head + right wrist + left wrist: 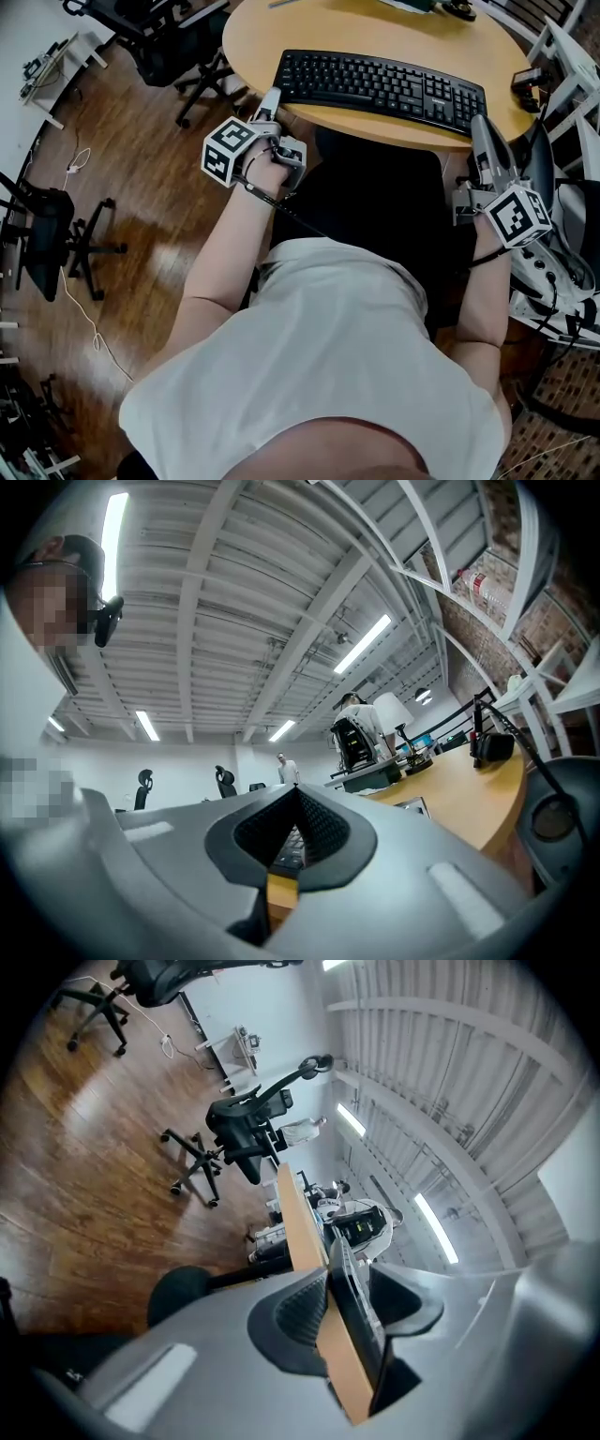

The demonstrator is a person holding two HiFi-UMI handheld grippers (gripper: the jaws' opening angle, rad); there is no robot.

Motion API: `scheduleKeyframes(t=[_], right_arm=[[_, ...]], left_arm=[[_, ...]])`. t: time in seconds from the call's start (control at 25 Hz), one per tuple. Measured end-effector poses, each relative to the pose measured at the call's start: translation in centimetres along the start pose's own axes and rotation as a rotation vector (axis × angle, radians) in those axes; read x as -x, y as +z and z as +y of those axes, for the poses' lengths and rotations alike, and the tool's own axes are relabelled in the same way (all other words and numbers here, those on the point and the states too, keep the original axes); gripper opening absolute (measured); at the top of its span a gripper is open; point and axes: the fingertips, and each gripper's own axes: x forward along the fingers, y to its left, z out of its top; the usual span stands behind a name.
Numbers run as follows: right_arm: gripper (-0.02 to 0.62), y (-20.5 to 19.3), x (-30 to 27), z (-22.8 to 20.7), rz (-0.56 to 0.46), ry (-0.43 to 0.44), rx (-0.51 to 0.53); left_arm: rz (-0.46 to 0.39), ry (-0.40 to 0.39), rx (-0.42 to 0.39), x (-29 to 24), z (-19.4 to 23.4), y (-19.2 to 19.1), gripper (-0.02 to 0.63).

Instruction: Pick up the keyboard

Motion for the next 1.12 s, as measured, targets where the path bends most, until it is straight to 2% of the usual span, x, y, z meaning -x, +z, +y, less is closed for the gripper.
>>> scheduleKeyframes(t=[0.16,0.28,0.52,0.56,0.6,0.68,0.72,0.88,1.12], right_arm=[[0.0,0.2,0.1,0.3,-0.017,0.02,-0.009],[0.0,0.4,0.0,0.1,-0.019,0.018,-0.006],[0.0,0.3,-0.1,-0.8,-0.009,-0.013,0.001],[0.0,0.3,-0.1,-0.7,-0.015,-0.006,-0.007],[0.0,0.3,-0.1,-0.6,-0.022,0.004,-0.017],[0.0,0.3,0.1,-0.8,-0.015,-0.009,-0.009],[0.0,0.3,0.2,-1.0,-0.008,-0.021,-0.002],[0.0,0.4,0.1,-0.4,-0.026,0.004,-0.034],[0.0,0.6,-0.2,-3.0,-0.035,-0.082,-0.059]], left_arm=[[0.007,0.033,-0.017,0.0,0.5,-0.1,0.425],[-0.014,0.054,0.01,0.2,1.4,0.5,0.433],[-0.015,0.03,0.064,-1.1,0.4,0.3,0.436],[-0.017,0.028,0.075,-1.1,0.3,0.3,0.421],[-0.018,0.025,0.081,-1.0,0.3,0.3,0.342],[-0.017,0.011,0.076,-0.7,0.3,0.3,0.325],[-0.016,0.002,0.072,-0.6,0.1,0.4,0.296],[0.006,-0.026,0.089,-0.1,-0.2,-0.1,0.291],[0.025,-0.048,0.117,2.7,-0.1,1.1,0.287]])
